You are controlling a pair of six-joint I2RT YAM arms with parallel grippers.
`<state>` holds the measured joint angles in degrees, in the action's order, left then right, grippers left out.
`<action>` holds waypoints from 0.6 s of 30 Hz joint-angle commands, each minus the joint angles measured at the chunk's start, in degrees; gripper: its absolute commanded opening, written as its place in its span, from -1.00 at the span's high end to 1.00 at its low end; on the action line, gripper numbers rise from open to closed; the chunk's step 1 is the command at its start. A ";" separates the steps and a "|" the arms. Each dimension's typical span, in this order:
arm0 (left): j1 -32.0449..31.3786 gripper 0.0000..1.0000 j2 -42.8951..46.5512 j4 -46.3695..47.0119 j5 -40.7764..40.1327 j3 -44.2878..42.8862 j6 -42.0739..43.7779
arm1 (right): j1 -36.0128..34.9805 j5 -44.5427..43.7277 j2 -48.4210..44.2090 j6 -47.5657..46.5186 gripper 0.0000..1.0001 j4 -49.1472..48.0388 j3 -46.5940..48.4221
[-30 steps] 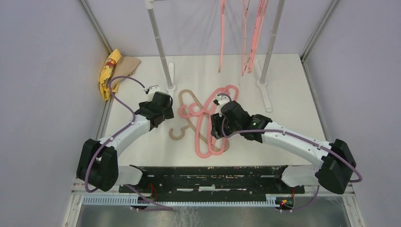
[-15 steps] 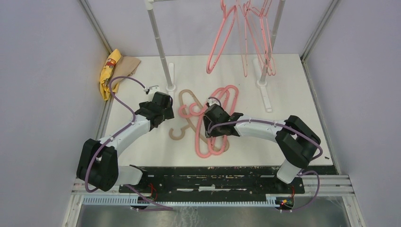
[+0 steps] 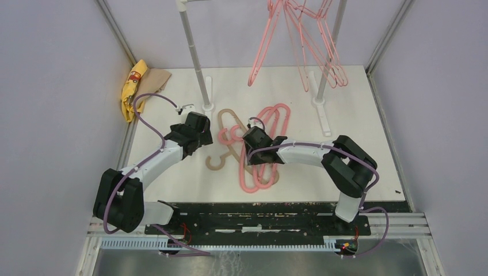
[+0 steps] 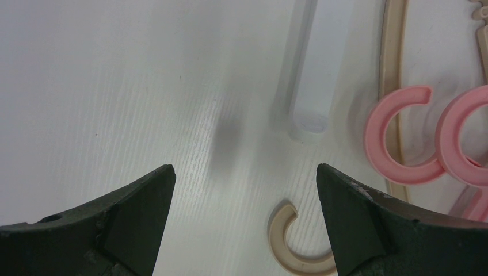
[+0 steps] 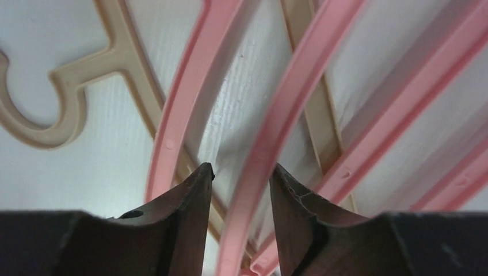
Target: Organize the hangers
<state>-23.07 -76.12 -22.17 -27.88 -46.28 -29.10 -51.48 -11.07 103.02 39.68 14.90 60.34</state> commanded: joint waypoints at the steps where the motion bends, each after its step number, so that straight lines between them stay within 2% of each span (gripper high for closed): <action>1: 0.11 -0.98 1.01 2.09 -0.01 0.49 -3.15 | -0.68 -2.43 1.88 1.01 0.11 -0.69 2.15; 10: 0.01 -0.98 1.31 1.78 -0.11 0.32 -3.27 | -1.29 -7.41 -4.47 1.19 0.80 0.36 -1.70; 13: 0.00 -0.98 1.54 1.58 -0.33 0.11 -3.24 | -1.55 -9.72 -10.18 1.41 0.92 1.43 -3.87; 18: 0.03 -0.98 2.28 1.34 -0.64 -0.12 -3.36 | -1.68 -9.37 -20.59 2.02 0.96 1.32 -5.97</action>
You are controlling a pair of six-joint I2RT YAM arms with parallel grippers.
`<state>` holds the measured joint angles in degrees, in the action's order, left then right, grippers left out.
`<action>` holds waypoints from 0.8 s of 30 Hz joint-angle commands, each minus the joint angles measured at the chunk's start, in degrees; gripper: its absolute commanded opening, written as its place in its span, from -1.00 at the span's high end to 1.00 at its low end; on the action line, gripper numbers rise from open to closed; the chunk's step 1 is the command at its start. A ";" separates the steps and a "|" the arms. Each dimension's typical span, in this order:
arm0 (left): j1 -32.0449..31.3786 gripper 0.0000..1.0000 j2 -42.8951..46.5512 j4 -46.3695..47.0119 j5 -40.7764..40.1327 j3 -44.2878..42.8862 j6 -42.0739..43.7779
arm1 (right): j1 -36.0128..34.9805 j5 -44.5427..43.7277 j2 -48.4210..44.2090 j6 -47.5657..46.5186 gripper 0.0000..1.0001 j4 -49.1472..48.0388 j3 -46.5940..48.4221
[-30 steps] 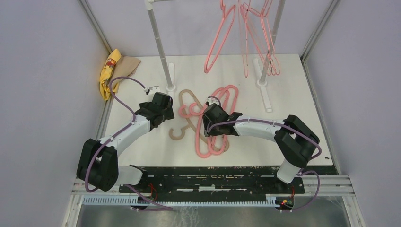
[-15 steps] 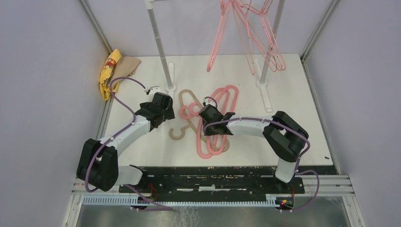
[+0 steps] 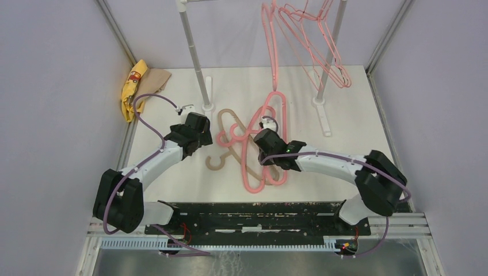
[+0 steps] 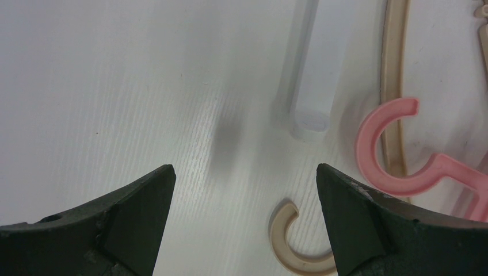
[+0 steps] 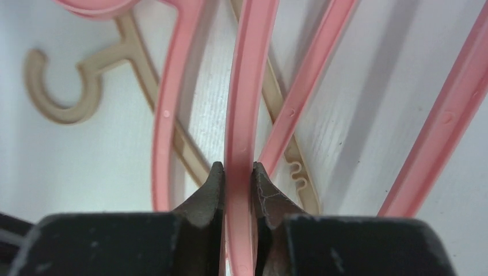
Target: Organize the hangers
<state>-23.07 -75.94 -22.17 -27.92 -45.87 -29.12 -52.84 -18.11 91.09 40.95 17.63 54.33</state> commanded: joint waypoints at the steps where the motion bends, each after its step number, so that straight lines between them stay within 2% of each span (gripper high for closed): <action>1: 0.04 -0.98 2.26 1.34 -0.70 -0.54 -3.44 | -0.26 -1.17 -10.01 0.78 0.96 -1.48 0.88; 8: 0.03 -0.98 3.96 0.90 -0.52 -0.11 -4.68 | -0.16 6.46 -13.64 3.16 0.96 -6.09 10.44; 16: 0.04 -0.98 6.44 0.65 -0.40 -0.69 -4.89 | 2.13 20.77 -4.98 13.83 0.95 -15.48 26.00; 24: -0.01 -0.98 8.37 0.47 -0.81 -0.42 -4.89 | 6.92 26.50 4.51 17.61 0.94 -19.59 45.48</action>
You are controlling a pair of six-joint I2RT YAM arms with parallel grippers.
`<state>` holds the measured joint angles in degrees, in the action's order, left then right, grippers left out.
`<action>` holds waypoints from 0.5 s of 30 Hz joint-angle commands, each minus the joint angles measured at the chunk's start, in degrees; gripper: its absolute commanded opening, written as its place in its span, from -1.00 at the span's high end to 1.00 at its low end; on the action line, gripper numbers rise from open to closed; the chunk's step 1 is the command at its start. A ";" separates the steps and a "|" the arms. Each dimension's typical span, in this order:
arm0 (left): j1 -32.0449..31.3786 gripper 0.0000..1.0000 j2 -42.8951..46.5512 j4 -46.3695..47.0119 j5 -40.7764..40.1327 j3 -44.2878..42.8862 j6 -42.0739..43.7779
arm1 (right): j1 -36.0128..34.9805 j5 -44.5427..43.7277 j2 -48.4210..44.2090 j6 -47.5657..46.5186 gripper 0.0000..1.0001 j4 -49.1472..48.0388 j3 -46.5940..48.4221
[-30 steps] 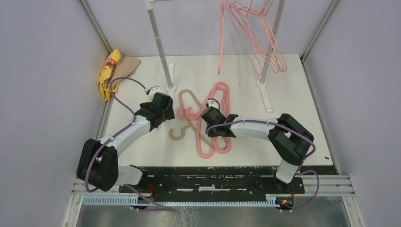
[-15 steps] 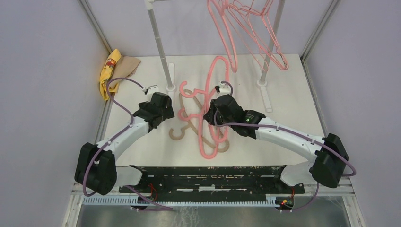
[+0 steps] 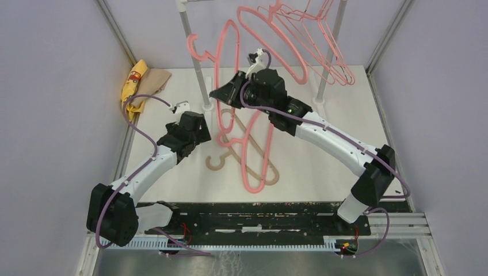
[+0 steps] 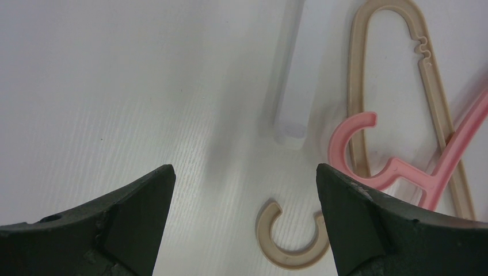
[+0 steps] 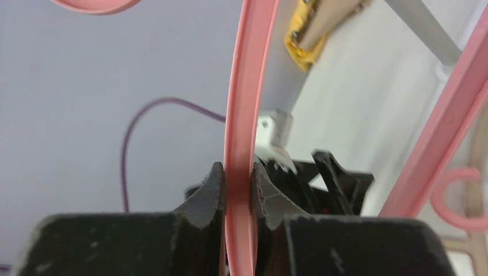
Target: Organize the hangers
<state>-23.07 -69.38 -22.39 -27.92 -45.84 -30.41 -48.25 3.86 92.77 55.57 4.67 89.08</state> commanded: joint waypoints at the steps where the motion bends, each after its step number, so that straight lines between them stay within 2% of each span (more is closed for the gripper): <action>1: -0.02 -0.98 1.97 0.68 -0.90 -0.23 -3.60 | 3.00 5.38 4.02 3.27 0.94 -6.55 13.35; 6: -0.07 -0.98 2.30 0.68 -1.41 0.33 -3.60 | 7.19 8.54 8.34 9.52 0.93 -10.50 20.94; 15: 0.02 -0.98 1.85 0.77 -1.68 0.32 -3.25 | 12.77 11.51 13.00 18.92 0.92 -17.97 23.17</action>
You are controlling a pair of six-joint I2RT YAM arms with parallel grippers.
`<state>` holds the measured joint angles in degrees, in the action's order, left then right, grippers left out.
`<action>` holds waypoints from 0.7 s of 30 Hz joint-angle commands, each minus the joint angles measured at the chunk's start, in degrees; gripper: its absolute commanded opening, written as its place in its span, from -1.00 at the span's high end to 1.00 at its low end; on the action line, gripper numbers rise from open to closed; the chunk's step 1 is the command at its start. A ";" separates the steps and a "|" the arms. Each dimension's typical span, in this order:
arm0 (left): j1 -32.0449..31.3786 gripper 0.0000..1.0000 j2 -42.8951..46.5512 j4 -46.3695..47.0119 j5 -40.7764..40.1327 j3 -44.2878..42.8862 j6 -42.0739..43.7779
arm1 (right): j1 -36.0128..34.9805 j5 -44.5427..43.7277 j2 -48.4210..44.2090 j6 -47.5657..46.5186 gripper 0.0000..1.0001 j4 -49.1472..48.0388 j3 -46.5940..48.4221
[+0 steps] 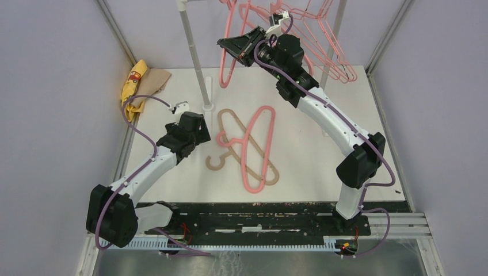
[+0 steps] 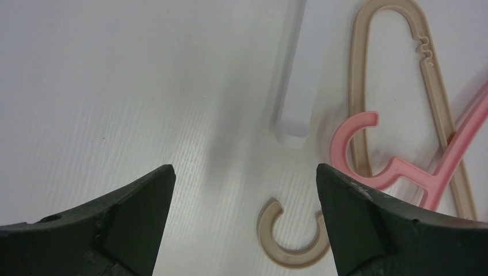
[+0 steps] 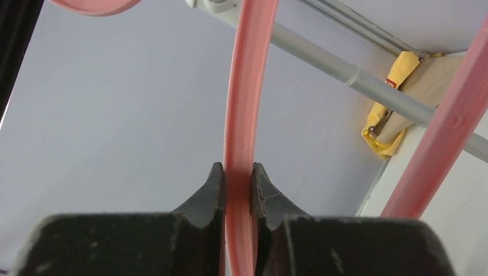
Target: Organize the hangers
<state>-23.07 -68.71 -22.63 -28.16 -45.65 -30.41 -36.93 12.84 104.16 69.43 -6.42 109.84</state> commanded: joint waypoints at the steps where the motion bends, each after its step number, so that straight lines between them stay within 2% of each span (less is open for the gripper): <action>1: 0.03 -0.98 1.08 1.01 -1.39 0.08 -3.24 | 1.96 2.56 1.89 5.64 0.93 -7.25 2.41; 10: 0.00 -0.98 -0.40 1.39 -1.26 0.19 -3.25 | 5.87 3.60 1.96 15.25 0.92 -15.10 -4.47; 21: 0.03 -0.98 -1.16 1.63 -1.11 0.47 -3.22 | 7.47 1.78 -2.12 17.26 0.87 -17.03 -13.35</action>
<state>-23.07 -69.80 -22.59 -28.18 -45.28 -30.41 -30.00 16.23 105.56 85.01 -19.81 98.26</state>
